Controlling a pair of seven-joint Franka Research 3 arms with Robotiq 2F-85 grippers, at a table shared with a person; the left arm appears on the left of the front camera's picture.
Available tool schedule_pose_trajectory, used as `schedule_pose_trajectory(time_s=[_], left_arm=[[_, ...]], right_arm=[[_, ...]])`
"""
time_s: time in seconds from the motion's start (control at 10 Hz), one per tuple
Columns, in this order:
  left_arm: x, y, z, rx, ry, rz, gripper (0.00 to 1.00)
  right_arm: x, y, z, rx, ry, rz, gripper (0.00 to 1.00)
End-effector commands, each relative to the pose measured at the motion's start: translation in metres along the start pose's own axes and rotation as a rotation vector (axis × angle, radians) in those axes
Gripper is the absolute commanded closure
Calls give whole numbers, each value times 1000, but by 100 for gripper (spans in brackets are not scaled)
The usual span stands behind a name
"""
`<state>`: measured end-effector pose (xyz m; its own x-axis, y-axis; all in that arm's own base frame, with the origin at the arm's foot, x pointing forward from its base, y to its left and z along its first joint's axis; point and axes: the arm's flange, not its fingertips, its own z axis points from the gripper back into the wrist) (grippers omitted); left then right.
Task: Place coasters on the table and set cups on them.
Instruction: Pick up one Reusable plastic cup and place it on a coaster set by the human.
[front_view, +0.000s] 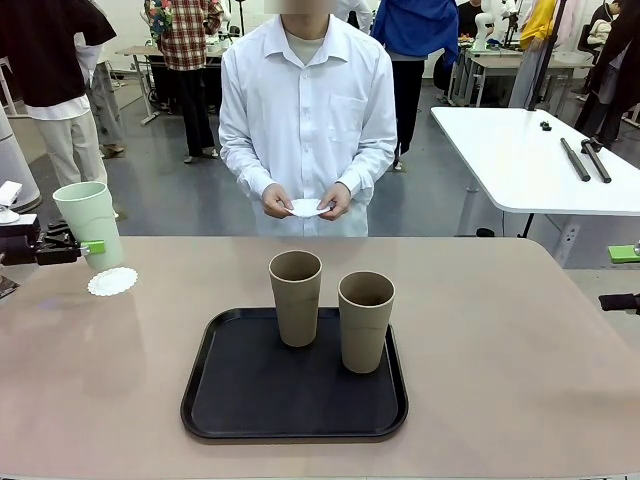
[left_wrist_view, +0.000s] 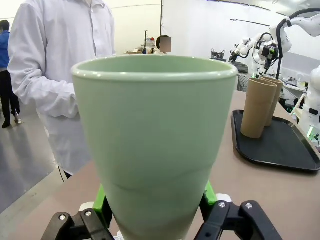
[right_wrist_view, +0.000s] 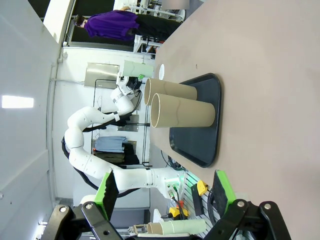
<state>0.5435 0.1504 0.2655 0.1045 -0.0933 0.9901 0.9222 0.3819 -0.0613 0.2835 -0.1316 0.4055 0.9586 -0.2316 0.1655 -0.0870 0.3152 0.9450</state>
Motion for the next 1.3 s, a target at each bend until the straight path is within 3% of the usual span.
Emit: schedule_pose_trajectory(time_s=[0.0,1.2], left_arm=[[-8,6,2,-26,-4,-23,17],[-47,12,0,-78,2,-36,17]], right_arm=[[1,0,0,14,-4,-2,0],[1,0,0,14,-4,-2,0]])
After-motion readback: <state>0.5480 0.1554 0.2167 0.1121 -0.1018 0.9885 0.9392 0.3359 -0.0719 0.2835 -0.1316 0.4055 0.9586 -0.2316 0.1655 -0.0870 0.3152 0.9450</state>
